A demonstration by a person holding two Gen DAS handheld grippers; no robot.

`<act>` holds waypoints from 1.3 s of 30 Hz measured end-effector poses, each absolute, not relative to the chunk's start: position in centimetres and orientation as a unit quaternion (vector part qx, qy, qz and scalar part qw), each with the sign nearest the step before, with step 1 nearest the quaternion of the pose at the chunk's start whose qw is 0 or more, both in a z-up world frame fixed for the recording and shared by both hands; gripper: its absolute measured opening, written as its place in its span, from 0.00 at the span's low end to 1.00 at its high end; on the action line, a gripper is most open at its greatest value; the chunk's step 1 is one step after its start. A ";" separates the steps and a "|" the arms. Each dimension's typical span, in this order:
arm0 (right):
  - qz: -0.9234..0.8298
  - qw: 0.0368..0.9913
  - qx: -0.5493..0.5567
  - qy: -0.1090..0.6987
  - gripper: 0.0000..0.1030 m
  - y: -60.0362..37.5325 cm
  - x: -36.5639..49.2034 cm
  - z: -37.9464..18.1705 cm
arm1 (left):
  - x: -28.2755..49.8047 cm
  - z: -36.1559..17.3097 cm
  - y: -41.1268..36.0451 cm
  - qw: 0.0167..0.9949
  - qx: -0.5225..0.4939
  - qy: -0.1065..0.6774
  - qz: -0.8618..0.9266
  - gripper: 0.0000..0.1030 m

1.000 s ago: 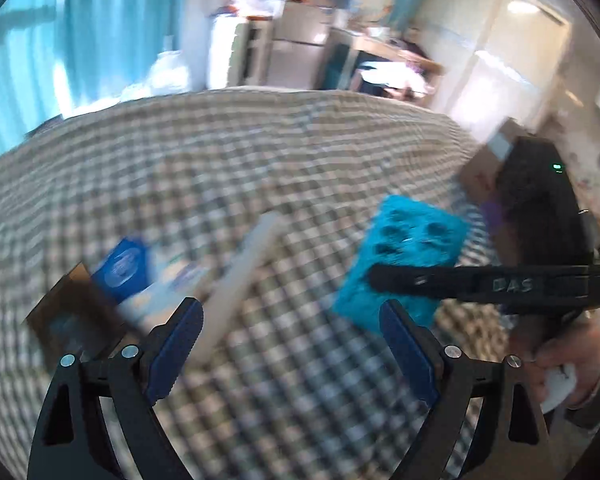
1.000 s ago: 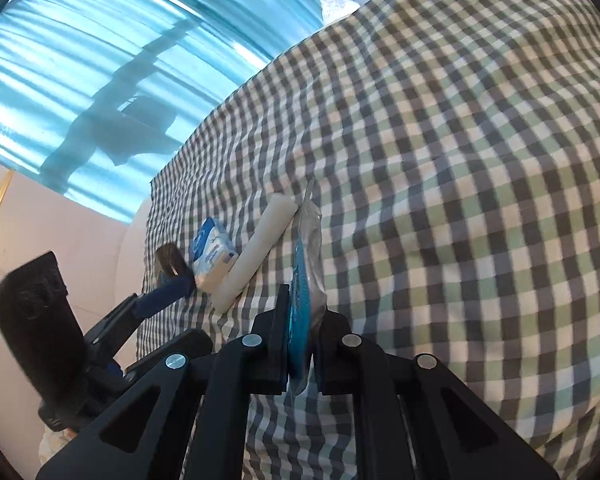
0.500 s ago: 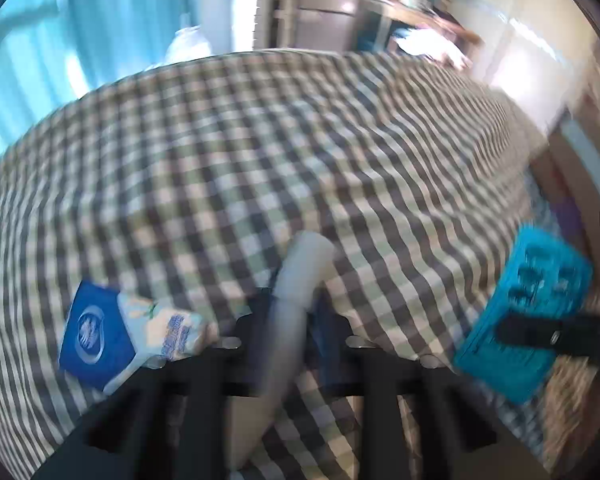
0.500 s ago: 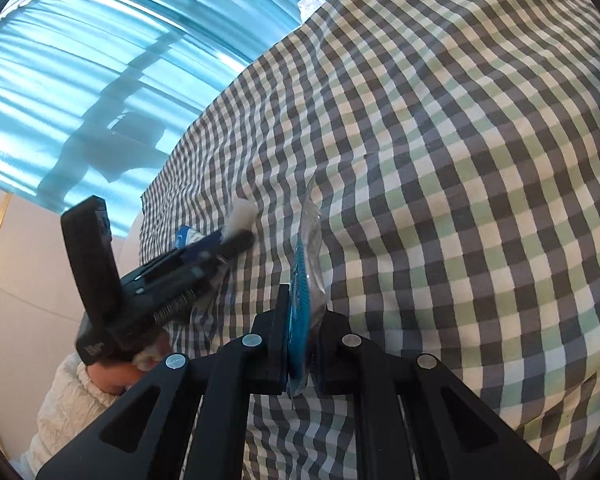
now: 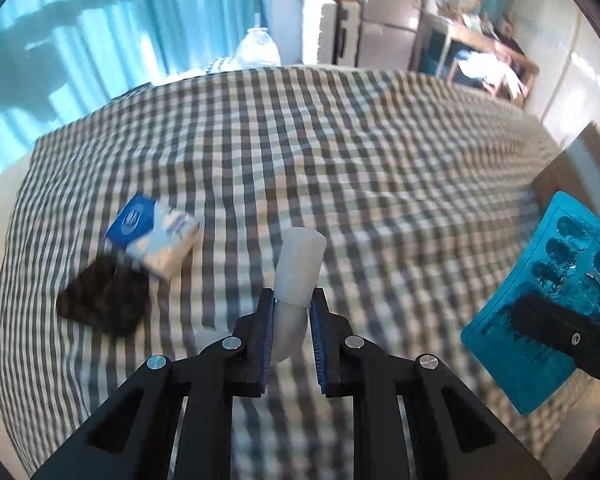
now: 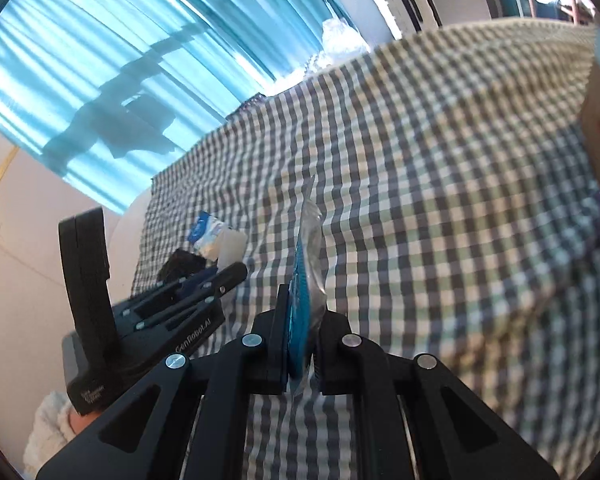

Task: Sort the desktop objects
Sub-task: 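Carry the white tube and blister pack into the box and release both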

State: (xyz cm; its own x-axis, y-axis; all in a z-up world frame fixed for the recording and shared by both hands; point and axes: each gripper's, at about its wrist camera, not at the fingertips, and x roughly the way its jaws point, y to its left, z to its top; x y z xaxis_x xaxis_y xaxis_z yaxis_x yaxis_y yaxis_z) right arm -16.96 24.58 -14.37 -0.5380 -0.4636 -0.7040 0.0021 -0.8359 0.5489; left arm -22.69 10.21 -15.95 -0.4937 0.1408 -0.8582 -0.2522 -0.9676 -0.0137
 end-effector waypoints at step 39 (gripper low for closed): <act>-0.918 -0.044 0.340 -0.199 0.08 49.1 -2.7 0.9 | -9.6 4.1 36.0 0.380 -0.369 0.053 0.846 0.16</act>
